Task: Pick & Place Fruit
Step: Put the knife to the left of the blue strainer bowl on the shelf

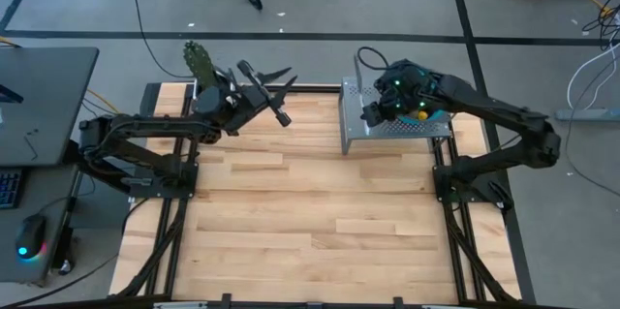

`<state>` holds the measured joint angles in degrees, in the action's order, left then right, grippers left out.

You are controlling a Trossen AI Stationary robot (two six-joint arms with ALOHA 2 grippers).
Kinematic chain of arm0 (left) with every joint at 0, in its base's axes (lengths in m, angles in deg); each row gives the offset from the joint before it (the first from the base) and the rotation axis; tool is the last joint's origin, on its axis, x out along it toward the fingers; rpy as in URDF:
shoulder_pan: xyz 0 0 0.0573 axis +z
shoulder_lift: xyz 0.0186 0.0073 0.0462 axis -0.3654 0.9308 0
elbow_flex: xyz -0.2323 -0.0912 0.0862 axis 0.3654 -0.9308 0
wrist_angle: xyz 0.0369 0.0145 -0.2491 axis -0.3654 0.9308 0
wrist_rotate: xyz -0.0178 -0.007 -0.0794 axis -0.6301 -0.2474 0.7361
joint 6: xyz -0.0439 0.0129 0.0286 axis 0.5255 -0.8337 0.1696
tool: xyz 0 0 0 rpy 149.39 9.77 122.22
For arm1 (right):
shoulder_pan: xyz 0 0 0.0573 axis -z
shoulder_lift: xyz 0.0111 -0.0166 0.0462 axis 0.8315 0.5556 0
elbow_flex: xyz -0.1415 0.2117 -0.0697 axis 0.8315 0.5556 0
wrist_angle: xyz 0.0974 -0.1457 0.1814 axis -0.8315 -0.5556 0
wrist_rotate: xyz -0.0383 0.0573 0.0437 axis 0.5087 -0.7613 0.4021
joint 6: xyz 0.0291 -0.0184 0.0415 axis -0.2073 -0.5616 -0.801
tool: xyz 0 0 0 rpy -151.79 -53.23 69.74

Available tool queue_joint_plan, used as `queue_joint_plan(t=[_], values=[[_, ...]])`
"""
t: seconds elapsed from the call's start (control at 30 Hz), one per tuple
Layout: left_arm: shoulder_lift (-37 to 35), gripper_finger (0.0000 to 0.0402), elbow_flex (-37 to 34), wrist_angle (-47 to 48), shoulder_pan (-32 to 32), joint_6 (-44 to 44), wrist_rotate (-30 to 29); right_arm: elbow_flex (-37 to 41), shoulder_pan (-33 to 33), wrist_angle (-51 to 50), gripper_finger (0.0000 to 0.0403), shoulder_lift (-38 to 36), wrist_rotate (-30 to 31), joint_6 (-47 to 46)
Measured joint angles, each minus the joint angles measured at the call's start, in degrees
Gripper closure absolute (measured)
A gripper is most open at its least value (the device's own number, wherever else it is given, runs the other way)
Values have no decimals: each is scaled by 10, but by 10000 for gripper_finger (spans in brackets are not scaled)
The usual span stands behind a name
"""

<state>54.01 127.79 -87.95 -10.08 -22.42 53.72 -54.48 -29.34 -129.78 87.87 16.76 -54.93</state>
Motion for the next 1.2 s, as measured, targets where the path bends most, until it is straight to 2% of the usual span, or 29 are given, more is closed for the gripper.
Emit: queue_joint_plan(t=[0.4,0.5,0.6,0.73,0.8,0.87,1.03,1.2], values=[[0,290,0,0,-1,2,-5,-16,6,-14,356,-8,-32,41],[0,290,0,3,-1,2,-12,-24,8,-17,356,-8,-41,103],[-6,290,0,15,-1,6,-13,-30,-2,31,356,-9,-40,170],[-11,290,0,33,-1,13,-13,-30,2,105,356,-9,-25,157],[-13,290,0,37,-2,13,-13,-34,12,111,356,-9,-24,145],[-13,290,0,37,-1,13,-13,-56,21,58,356,-5,-14,149],[-16,290,0,41,-1,13,-12,-152,15,-122,356,18,102,173],[-16,290,0,42,-1,16,-11,-217,0,-161,356,40,110,136]])
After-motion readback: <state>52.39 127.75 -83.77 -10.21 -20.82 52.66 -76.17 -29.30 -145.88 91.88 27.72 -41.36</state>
